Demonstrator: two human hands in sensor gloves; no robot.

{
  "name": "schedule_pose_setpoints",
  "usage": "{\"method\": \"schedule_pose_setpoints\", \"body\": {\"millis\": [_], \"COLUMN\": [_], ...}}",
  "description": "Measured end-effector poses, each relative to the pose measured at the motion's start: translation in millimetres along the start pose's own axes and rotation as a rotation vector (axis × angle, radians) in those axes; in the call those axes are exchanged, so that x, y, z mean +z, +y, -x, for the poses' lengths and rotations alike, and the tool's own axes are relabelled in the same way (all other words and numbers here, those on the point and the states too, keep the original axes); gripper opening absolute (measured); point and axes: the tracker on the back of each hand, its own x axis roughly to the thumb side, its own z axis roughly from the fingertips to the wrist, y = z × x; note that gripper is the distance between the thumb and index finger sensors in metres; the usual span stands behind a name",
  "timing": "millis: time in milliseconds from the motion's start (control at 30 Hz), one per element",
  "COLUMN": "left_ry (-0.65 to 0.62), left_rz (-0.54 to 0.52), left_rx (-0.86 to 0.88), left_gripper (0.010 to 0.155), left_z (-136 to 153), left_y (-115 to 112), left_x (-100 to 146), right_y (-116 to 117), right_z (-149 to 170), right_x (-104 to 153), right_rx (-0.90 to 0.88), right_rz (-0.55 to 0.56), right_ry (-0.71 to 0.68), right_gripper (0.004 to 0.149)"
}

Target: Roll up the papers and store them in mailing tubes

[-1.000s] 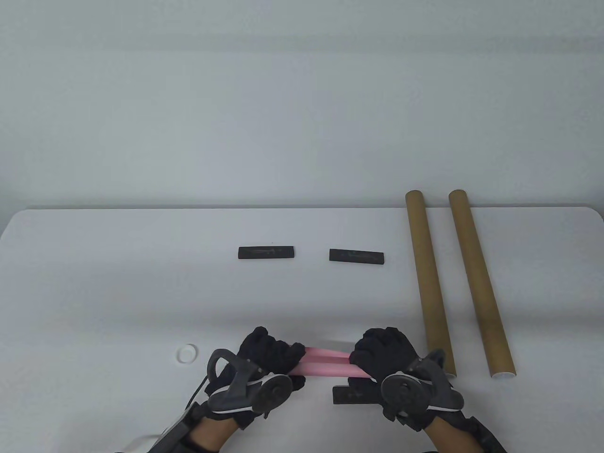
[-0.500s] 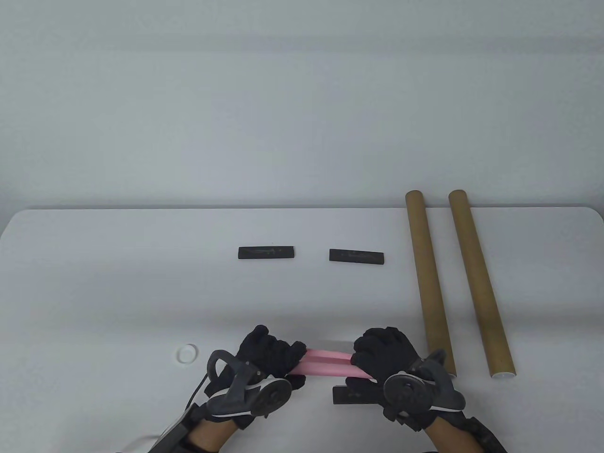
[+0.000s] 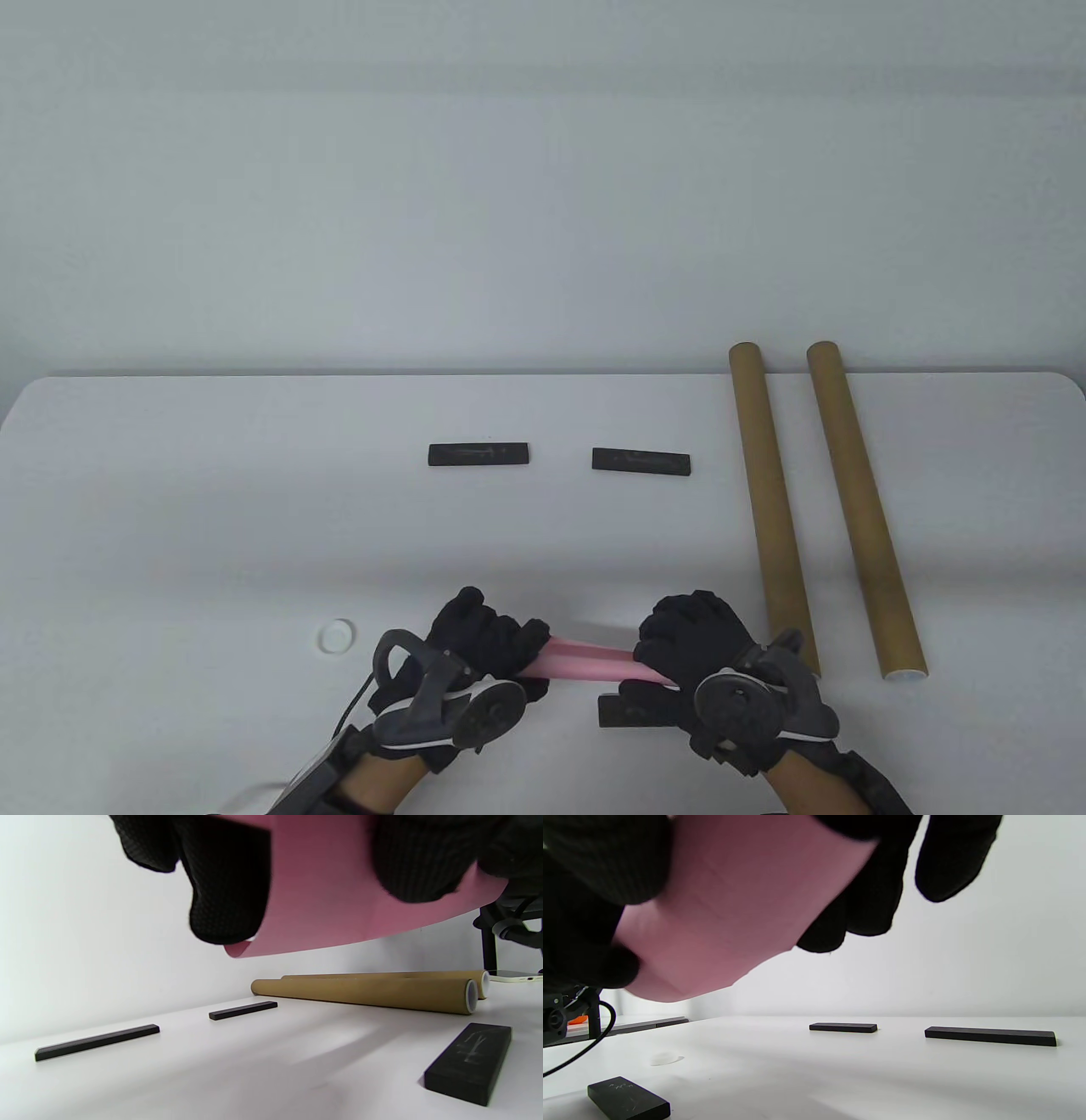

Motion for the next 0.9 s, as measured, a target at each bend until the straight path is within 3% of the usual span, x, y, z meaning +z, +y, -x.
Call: {"method": "schedule_pose_setpoints", "body": {"millis": [133, 300, 433, 600, 767, 900], "left_ry": [0.028, 0.019, -0.003, 0.022, 0.016, -0.008], "left_rz": [0.02, -0.003, -0.022, 0.024, 0.023, -0.011], "left_rx": [0.063, 0.0, -0.034, 0.04, -0.011, -0.079], "left_gripper": [0.065, 0.064, 0.062, 0.062, 0.066, 0.065], "left_z": [6.7, 2.4, -1.3, 5.6, 2.9, -0.8], "left_y": [-0.8, 0.2, 0.9, -1.4, -1.7, -1.1], "left_x": [-0.7, 1.1, 1.0, -0.8, 0.6, 0.6], "right_y": [-3.0, -2.5, -0.6, -4.1, -0.6, 2.5], "right_z": [-2.6, -4.5, -1.5, -5.2, -4.5, -3.4], "right_x": [1.2, 1.5, 0.7, 1.7, 0.1, -2.7], "right_rx": [0.053, 0.06, -0.003, 0.073, 0.067, -0.006], "right_rz": [0.032, 0.039, 0.013, 0.055, 0.023, -0.03], "right_ry": [-0.006, -0.015, -0.009, -0.013, -0.01, -0.005], "right_gripper": [0.069, 0.052, 0.057, 0.066, 0.053, 0.056]}}
